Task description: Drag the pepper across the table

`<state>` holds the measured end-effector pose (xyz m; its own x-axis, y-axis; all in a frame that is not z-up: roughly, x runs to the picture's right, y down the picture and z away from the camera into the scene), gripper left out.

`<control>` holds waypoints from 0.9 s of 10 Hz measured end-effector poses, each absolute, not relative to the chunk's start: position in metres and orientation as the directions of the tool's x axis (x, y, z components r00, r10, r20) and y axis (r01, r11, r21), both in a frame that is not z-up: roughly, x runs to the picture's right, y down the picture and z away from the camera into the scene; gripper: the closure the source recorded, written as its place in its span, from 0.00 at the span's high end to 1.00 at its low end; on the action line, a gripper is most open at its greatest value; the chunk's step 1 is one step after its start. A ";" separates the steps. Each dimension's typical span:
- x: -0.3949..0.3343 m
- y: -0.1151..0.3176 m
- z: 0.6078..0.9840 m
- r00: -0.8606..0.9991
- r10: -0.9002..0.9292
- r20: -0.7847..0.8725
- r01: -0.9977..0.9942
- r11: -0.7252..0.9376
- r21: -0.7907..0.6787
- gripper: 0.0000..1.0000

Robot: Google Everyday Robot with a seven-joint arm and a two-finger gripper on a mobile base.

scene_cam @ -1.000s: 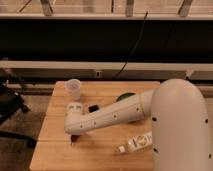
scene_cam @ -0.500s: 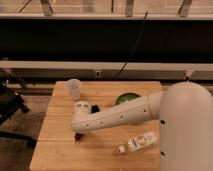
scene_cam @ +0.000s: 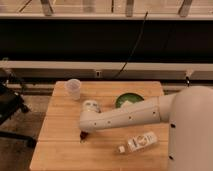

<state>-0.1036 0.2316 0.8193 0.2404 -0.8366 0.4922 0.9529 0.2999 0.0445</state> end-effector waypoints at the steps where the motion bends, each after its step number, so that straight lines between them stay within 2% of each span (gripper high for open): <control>1: -0.104 0.231 0.820 0.240 -0.834 0.496 0.952 0.302 0.047 0.04; 9: -0.085 0.229 0.824 0.256 -0.821 0.510 0.944 0.327 0.052 0.04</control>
